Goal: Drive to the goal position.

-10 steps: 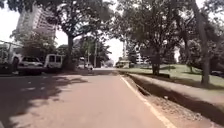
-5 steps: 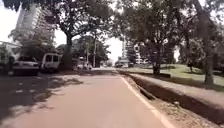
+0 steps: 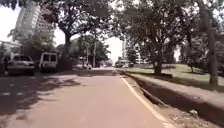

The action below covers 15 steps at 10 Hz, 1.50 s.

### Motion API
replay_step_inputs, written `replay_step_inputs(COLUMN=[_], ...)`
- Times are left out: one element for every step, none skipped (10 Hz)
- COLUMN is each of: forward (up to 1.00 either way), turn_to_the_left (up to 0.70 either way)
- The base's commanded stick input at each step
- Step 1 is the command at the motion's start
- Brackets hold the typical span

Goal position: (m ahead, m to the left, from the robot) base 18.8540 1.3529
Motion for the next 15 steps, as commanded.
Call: replay_step_inputs(forward=[0.70,0.70,0.70,0.70,0.70,0.70,0.70,0.70,0.70,0.70,0.70,0.70,0.70,0.70,0.70], turn_to_the_left=[0.00,0.00,0.00,0.00,0.00,0.00,0.00,0.00,0.00,0.00,0.00,0.00,0.12,0.13,0.13])
